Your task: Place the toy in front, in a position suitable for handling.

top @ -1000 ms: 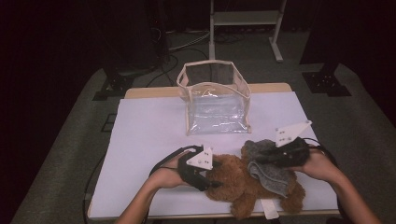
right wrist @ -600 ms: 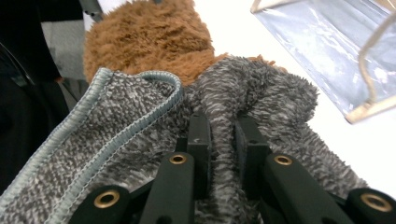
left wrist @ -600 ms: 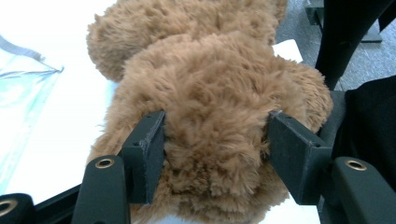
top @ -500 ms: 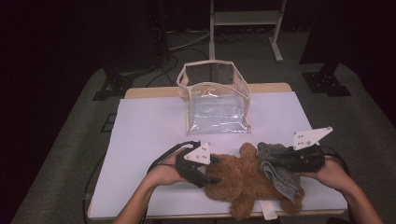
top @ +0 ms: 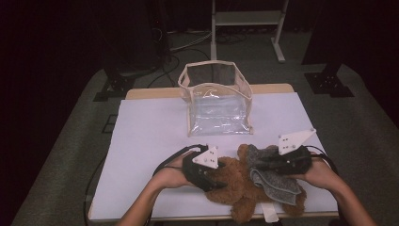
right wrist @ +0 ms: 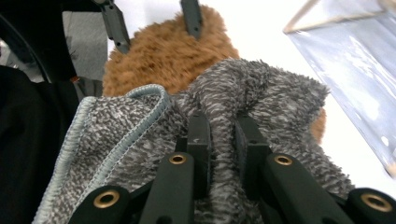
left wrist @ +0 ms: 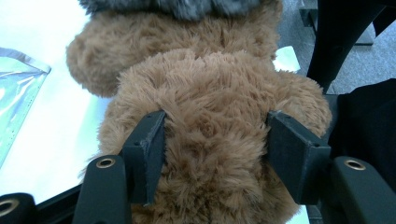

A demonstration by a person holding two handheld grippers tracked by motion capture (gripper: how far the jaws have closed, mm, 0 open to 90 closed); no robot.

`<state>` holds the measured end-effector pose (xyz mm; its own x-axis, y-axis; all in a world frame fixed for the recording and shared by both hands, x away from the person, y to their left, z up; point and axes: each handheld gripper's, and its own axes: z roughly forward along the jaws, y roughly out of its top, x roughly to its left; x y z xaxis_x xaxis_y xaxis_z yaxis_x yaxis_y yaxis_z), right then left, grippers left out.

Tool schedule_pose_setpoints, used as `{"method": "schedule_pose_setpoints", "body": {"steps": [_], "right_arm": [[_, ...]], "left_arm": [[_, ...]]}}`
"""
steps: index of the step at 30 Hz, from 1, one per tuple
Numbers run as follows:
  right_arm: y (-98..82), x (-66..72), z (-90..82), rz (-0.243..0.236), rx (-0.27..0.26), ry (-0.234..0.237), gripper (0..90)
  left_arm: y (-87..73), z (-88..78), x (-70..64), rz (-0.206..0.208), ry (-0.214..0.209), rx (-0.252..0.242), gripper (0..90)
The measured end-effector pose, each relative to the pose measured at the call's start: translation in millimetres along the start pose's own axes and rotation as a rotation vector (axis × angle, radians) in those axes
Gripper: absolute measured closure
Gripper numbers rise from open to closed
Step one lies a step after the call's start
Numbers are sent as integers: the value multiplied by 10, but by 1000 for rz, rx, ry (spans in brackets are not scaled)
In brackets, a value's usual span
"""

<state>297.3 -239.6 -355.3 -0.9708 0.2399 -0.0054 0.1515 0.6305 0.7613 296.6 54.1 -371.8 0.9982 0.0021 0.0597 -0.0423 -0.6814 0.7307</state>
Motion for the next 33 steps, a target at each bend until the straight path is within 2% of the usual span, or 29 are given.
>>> {"method": "schedule_pose_setpoints", "body": {"steps": [3,10,12,13,14,19,22,24,33], "right_arm": [[13,1,-1,-7,6,4,782],[-132,-10,-229,15,7,-30,780],[-232,-34,-335,49,3,-49,780],[-232,-34,-335,49,3,-49,780],[-296,-45,-343,73,-14,-42,781],[-337,1,-255,83,-28,-18,783],[-353,22,-241,81,-33,-14,785],[-379,69,-230,85,-39,-5,786],[-359,165,-192,49,-21,3,787]], "left_arm": [[-3,-1,5,-2,-1,-3,390],[-4,-8,26,-7,-2,-4,386],[-2,-10,32,-10,0,-7,382],[-2,-12,36,-12,0,-10,382],[2,-18,44,-16,-3,-14,371],[0,-67,76,-27,3,-17,337],[-17,-107,98,-44,11,-23,301],[-37,-133,130,-72,16,-28,276],[-57,-58,171,-113,-18,-9,186]]}}
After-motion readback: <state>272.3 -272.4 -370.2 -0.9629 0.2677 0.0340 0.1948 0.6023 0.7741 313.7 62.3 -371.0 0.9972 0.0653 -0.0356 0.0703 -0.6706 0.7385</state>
